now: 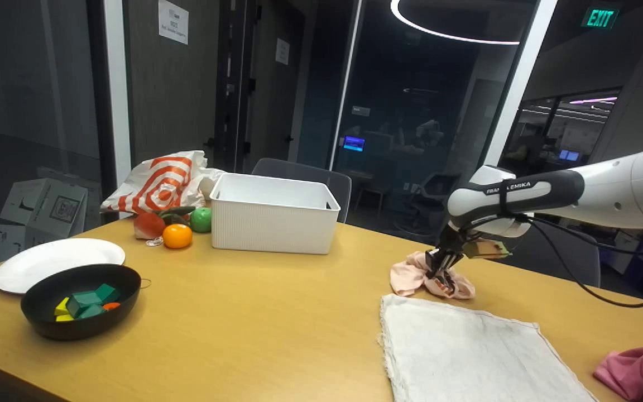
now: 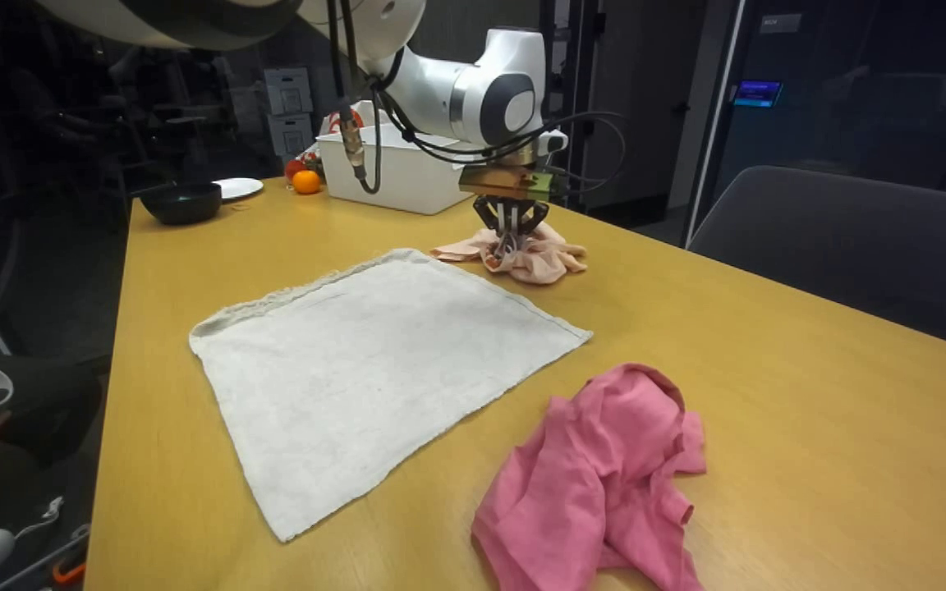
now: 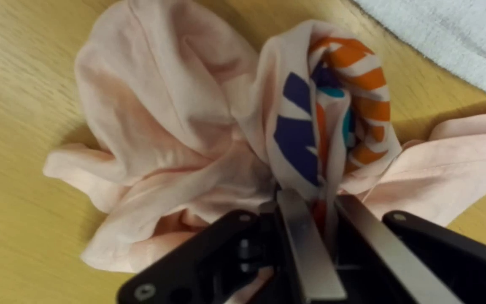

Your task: Put the two t-shirts on the white towel then fold the towel into a triangle once.

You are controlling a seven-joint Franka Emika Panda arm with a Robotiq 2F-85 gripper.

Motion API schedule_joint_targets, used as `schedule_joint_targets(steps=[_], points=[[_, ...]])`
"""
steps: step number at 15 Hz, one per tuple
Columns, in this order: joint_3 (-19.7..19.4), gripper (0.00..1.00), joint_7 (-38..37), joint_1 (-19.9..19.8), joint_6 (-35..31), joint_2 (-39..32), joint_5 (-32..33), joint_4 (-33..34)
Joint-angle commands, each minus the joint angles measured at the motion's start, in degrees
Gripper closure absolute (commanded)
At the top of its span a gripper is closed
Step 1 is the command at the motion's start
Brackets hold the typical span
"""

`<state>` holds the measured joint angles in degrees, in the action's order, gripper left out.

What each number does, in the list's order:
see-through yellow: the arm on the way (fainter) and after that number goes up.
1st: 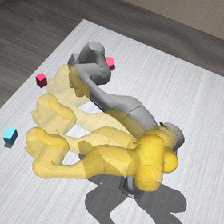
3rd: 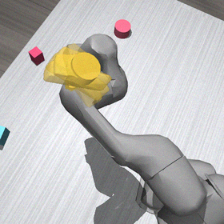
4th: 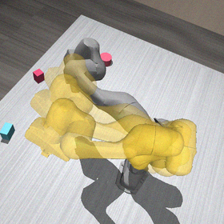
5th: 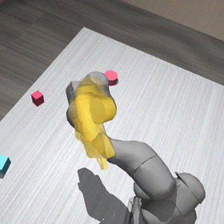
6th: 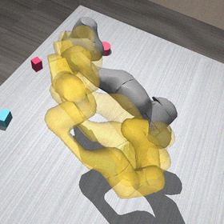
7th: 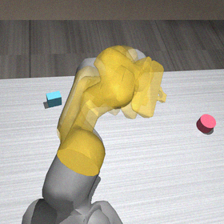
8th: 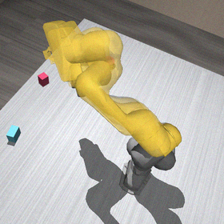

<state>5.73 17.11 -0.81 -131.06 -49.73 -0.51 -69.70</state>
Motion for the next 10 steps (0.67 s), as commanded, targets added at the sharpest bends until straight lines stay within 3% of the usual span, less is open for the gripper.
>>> schedule_joint_targets(steps=[1,4,10], points=[[1.75,0.96,0.45,-1.37,-1.09,3.04,-2.46,-2.47],[2.12,0.95,-0.02,-1.56,-0.91,6.86,-3.36,-6.75],[1.98,0.94,-0.64,-1.69,-2.45,19.62,-4.76,-22.40]])
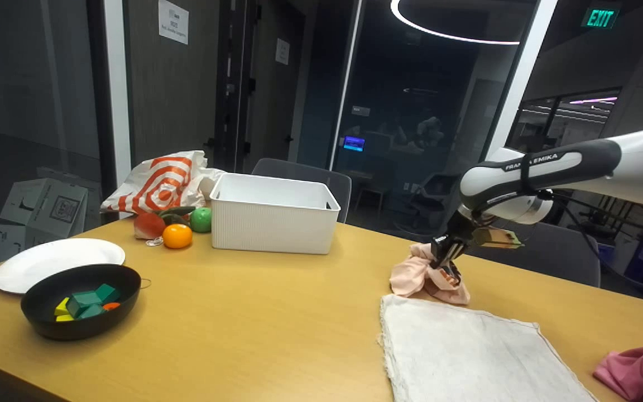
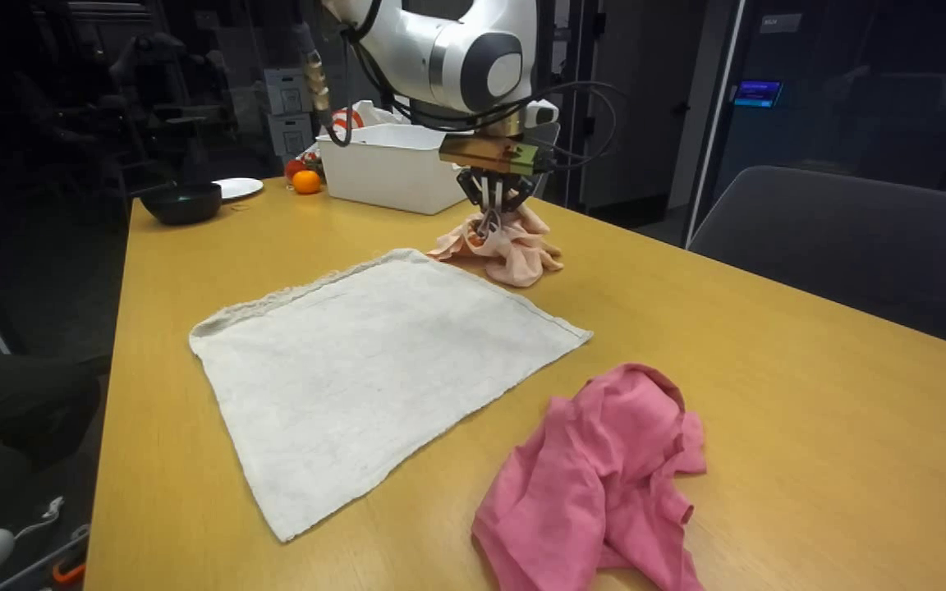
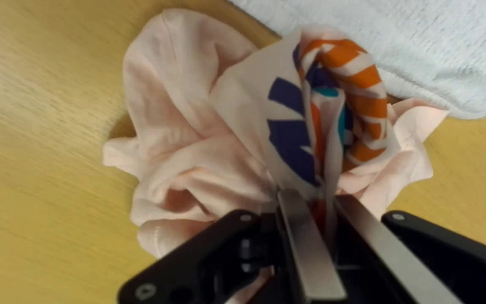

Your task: Put the two t-shirts on the white towel then fold the towel into a triangle once.

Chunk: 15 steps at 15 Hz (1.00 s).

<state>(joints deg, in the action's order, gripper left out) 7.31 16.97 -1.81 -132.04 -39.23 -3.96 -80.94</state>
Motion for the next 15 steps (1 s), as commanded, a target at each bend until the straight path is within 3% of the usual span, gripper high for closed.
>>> schedule_joint_targets(steps=[1,5,10,15], points=[[0.28,0.94,-0.69,-0.69,-0.55,11.53,-1.39,-13.81],[-1.44,0.94,-2.54,-0.07,-0.96,21.31,-0.09,-25.24],[-4.16,0.93,-4.60,0.17,-10.91,35.75,1.86,-39.75],[-6.17,0.93,-7.07,0.53,-8.21,49.10,3.51,-50.46]])
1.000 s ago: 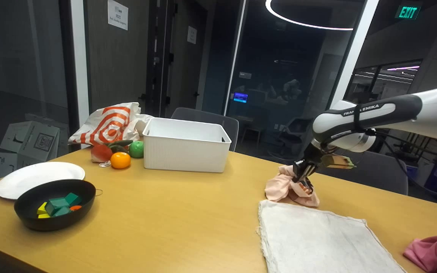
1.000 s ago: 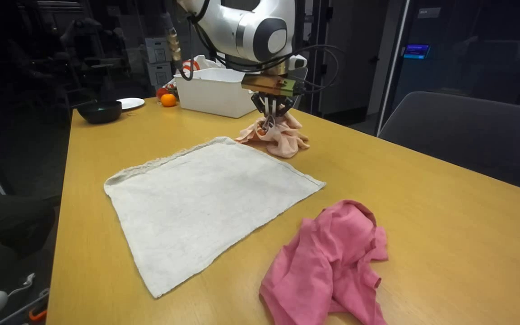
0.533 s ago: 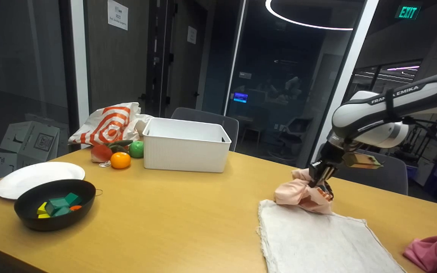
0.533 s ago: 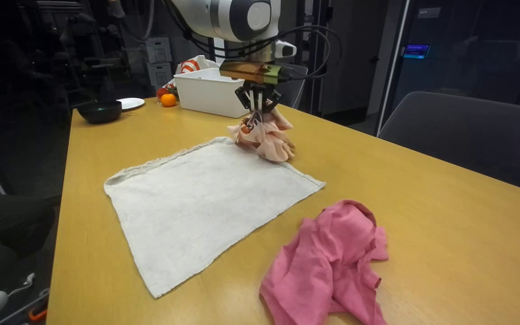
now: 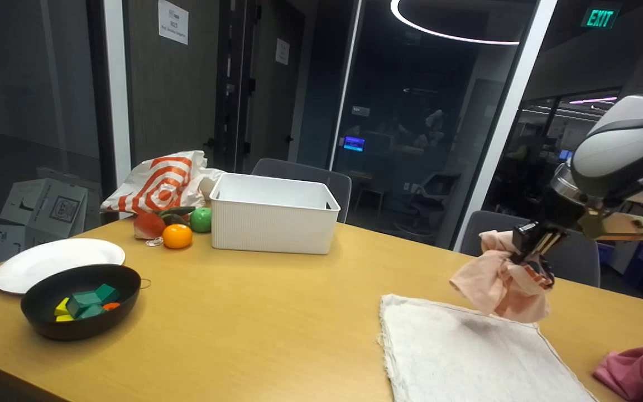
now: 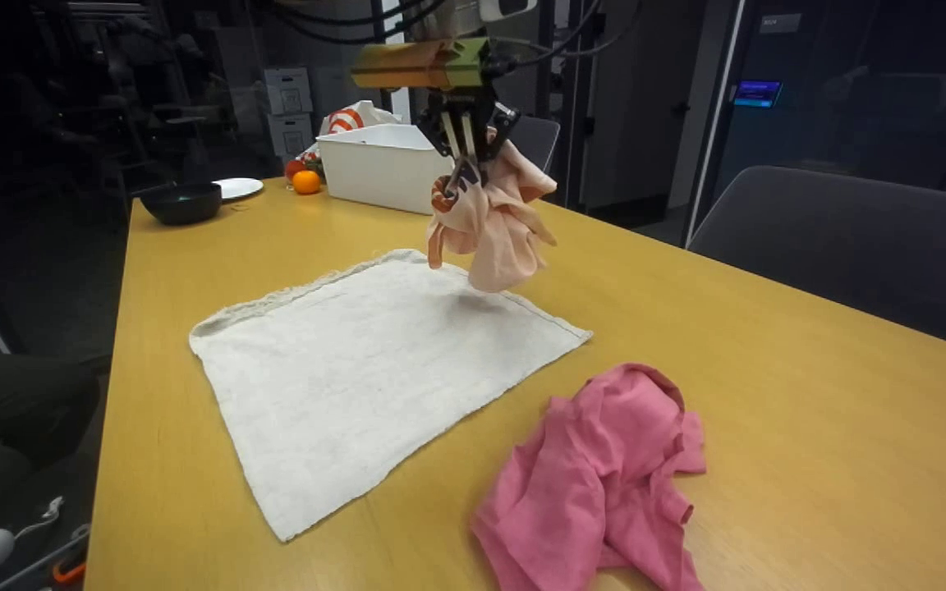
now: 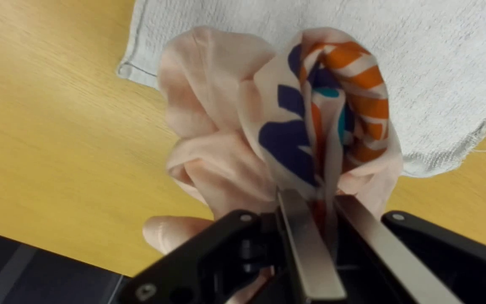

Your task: Put the two t-shirts on the white towel then fold the towel into a triangle once.

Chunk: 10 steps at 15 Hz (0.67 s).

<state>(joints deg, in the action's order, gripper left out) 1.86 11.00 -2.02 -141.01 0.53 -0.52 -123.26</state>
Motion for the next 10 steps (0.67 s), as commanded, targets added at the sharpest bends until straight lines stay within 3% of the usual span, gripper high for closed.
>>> schedule_joint_targets(steps=[1,5,10], points=[[-0.74,0.93,-0.25,1.18,1.62,11.32,-0.46,-10.02],[-0.47,0.93,2.88,4.43,4.42,15.76,-3.67,-16.13],[0.35,0.94,1.44,5.26,-2.29,11.55,1.88,-22.47]])
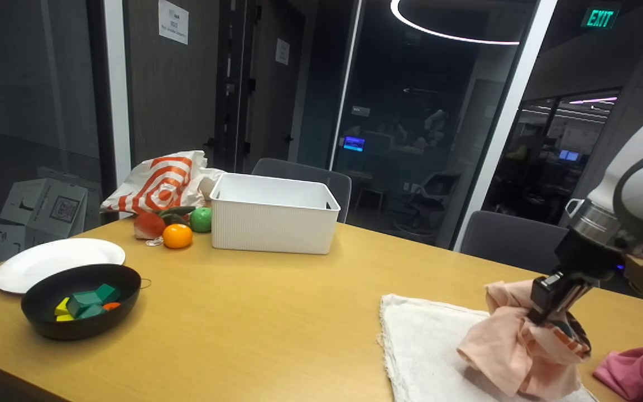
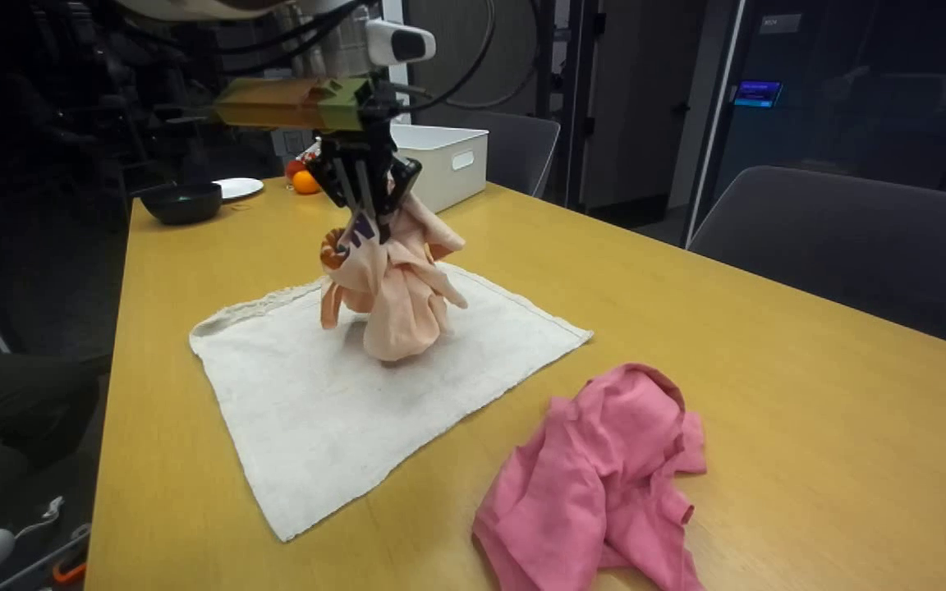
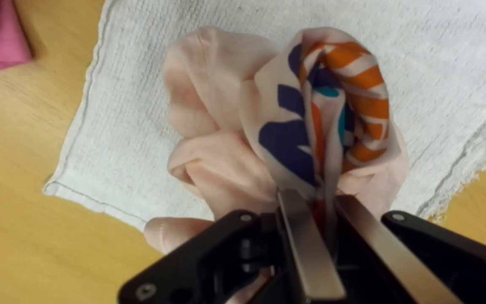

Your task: Put the two t-shirts on the white towel then fold the towel into a triangle once.

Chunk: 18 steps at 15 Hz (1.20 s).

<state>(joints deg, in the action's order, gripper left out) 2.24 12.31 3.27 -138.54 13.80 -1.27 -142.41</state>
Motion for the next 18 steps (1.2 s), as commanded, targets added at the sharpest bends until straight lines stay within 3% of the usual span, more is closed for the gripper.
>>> schedule_joint_targets(steps=[1,3,10,11,12,14,18], points=[[-0.43,0.94,1.38,0.36,-6.33,-2.96,2.18,-4.18],[-0.70,0.95,4.30,1.53,-9.21,-5.41,-0.22,-4.92],[-0.01,0.94,23.40,6.41,-10.06,-10.94,-22.59,-2.69],[-0.09,0.90,26.54,6.54,-9.11,-11.25,-26.23,-2.31],[-0.07,0.63,28.67,6.35,-8.20,-11.60,-29.11,-1.91],[0.15,0.57,32.35,5.71,-8.36,-11.78,-33.51,-1.63],[-0.10,0.26,33.91,4.12,-6.41,-10.56,-33.98,-0.67]])
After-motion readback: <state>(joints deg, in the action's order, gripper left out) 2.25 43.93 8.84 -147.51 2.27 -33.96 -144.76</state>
